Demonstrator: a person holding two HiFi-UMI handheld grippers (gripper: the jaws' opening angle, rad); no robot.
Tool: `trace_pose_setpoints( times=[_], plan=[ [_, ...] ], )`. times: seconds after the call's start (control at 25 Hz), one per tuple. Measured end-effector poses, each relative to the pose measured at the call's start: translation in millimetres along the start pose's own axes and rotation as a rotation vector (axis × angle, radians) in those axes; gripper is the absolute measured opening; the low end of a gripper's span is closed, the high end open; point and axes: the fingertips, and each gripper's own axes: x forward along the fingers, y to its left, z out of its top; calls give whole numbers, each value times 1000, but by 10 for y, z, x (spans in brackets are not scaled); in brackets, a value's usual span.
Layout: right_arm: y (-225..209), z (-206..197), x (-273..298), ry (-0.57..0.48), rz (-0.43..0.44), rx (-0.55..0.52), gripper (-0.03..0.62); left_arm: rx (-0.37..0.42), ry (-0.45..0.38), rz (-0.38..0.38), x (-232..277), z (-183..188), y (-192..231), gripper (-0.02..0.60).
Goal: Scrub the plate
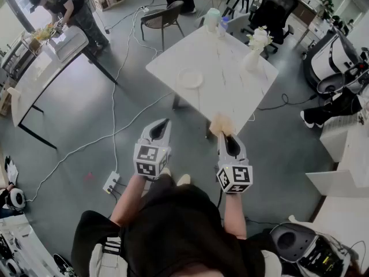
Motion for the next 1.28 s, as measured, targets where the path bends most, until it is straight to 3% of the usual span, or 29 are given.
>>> trace_pose_setpoints(
  times=[0.72,1.28],
  plan=[
    [15,-4,189,-4,52,27,52,-6,-1,47,32,2,110,5],
    [-214,28,822,31,22,38,52,-10,30,0,704,135,372,5]
  ],
)
